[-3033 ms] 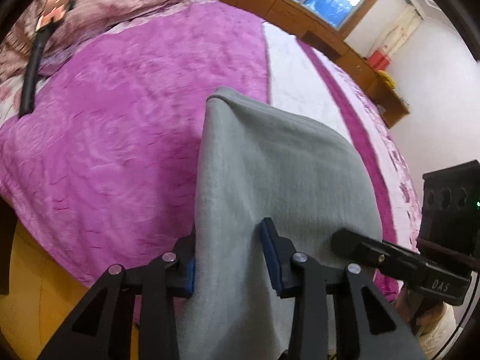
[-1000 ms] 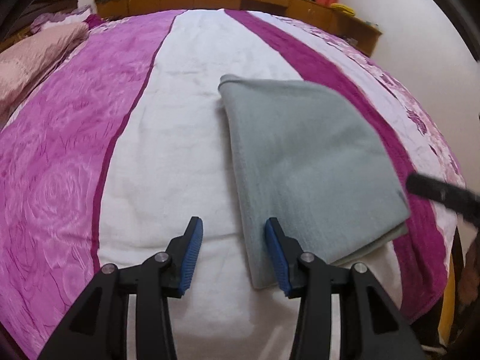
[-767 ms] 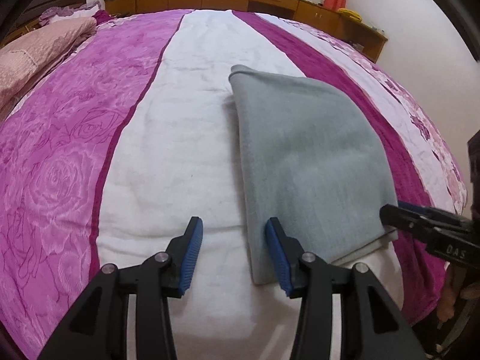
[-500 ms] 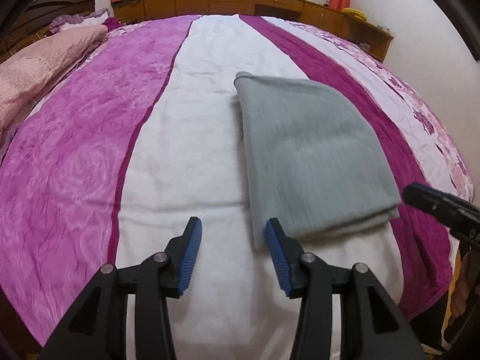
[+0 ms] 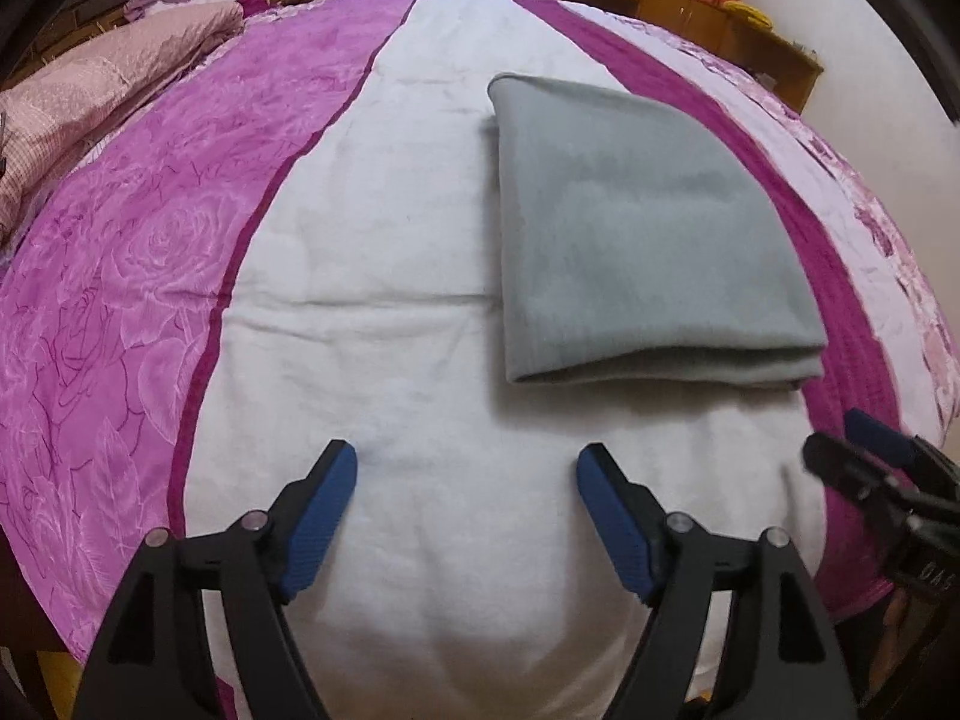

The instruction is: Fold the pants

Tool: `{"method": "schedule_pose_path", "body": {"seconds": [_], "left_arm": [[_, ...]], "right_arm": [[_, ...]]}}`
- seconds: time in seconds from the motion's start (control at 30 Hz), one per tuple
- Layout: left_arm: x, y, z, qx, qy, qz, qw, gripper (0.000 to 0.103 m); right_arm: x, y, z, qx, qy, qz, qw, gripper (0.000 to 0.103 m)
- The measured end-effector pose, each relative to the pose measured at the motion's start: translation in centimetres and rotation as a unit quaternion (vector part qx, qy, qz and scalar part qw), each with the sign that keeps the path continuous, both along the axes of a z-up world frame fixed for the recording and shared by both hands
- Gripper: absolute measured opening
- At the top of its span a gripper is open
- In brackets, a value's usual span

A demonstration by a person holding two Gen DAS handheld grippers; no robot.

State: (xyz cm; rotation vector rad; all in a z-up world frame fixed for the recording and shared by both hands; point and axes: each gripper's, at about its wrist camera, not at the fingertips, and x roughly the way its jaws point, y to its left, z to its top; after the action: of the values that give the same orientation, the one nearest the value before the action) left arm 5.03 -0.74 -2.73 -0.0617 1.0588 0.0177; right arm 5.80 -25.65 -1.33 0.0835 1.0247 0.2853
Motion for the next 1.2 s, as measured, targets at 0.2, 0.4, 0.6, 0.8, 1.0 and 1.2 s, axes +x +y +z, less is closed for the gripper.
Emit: {"method": "schedule_pose_path", "body": {"seconds": [0.2,0.4,0.6,0.8,1.0,1.2], "left_arm": [[0.0,-0.8,-0.6,0.027,-0.004,-0.007,0.9996,0.082],[0.0,-0.8,-0.7,0.027,-0.006,-0.008,0.9996,0.083],[0.0,-0.8,-0.7,0.027,-0.006,-0.008,0.9996,0.083],[0.0,-0.9,-0.7,0.029,-0.007,-0.009,0.9995,0.083],[-0.2,-0.9,-0.6,0.026,-0.010,-0.008,0.9996,0.083],[-0.2,-1.0,-0.5,0.027,-0.008,-0.012,0.9995,0.083]], "right_arm": [[-0.1,0.4,-1.8,-0.016,0.003,-0.006,1.000,0.081],[0.0,0.4,-2.1,-0.009,0.002,-0.010,1.000,0.086],[-0.2,0.8,-2.2,-0.014,-0.003,-0.008,1.000,0.088],[0.0,0.8,-2.3,-0.011,-0.003,-0.009,1.000,0.089],[0.1,0.7,-2.2,-0.010,-0.003,-0.009,1.000,0.089],[0.0,0.8,-2.2,-0.012,-0.005,-0.009,1.000,0.090]]}}
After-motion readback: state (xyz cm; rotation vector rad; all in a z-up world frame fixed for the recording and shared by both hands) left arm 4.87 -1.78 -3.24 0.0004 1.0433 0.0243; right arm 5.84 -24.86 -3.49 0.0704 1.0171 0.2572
